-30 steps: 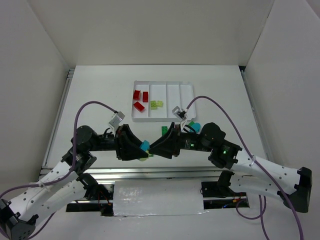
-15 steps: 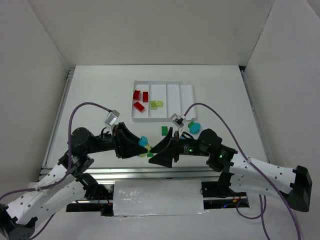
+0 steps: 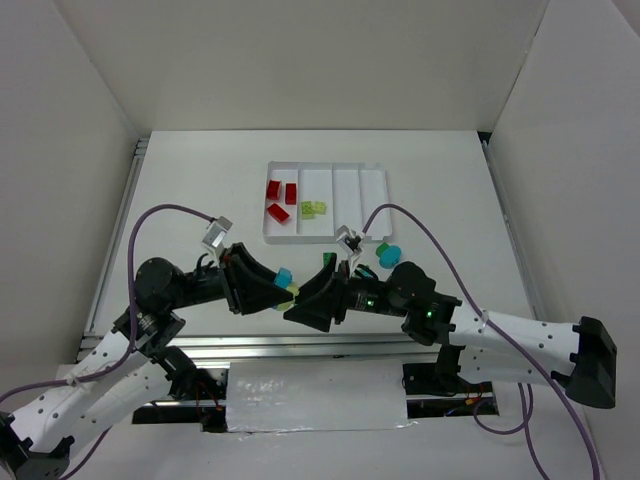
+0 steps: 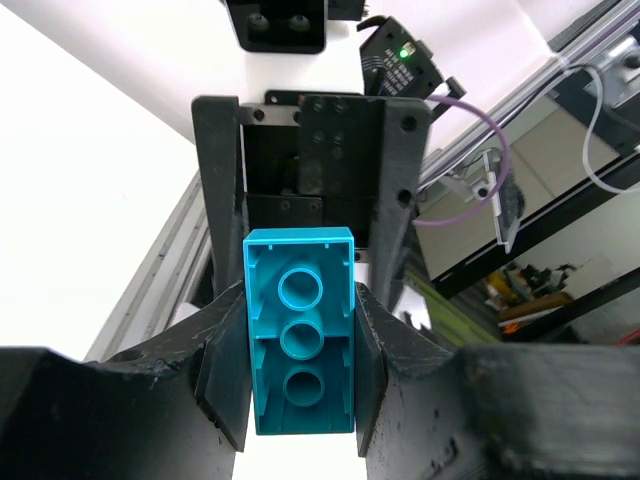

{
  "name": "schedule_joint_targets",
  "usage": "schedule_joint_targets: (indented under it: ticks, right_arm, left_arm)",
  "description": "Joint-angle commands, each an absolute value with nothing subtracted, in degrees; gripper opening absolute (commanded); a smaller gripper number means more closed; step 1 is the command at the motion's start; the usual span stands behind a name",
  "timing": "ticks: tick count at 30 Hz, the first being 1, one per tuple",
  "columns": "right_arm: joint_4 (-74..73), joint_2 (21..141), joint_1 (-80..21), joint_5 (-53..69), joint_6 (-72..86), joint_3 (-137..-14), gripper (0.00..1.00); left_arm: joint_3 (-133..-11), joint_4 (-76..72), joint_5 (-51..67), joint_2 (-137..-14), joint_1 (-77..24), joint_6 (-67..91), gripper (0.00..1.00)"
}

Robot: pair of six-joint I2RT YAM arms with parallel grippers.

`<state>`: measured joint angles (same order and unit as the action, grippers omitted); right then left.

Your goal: Sort the legos into containers by color

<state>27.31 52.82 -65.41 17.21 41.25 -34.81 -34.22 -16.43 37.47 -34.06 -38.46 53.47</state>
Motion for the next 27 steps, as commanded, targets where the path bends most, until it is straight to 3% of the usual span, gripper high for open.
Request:
schedule_joint_targets:
  ticks: [1,7,10,14,18,27]
  right_arm:
    - [35.8,53.3,-66.1,12.8,40.8,-36.7,0.66]
    - [40.1,55.5,-66.9,11.6,40.9,-37.2,0.59]
    - [41.7,56.7,-67.1,11.3,41.0,-37.4,0.50]
    - [43.9,58.2,-67.9,11.5,41.4,-37.2,0.48]
    - [43.1,58.4,-68.1,11.0,41.0,-37.6,0.00]
    - [36.0,46.9,-67.8,8.2,33.4,-29.9,0.00]
  left_arm:
    - [-36.0,-20.3,36.9,-32.6,-38.7,54.9,0.00]
    - [-35.0,-21.1,36.7,-32.3,-38.8,55.7,0.00]
    - [-34.5,-22.0,36.7,-32.2,-38.8,56.6,0.00]
    - [-34.6,-21.1,35.9,-31.7,-38.7,56.3,0.00]
    - [-35.8,-18.0,35.4,-31.6,-38.7,55.3,0.00]
    - [-41.4,-7.3,34.8,-31.5,-38.7,49.4,0.00]
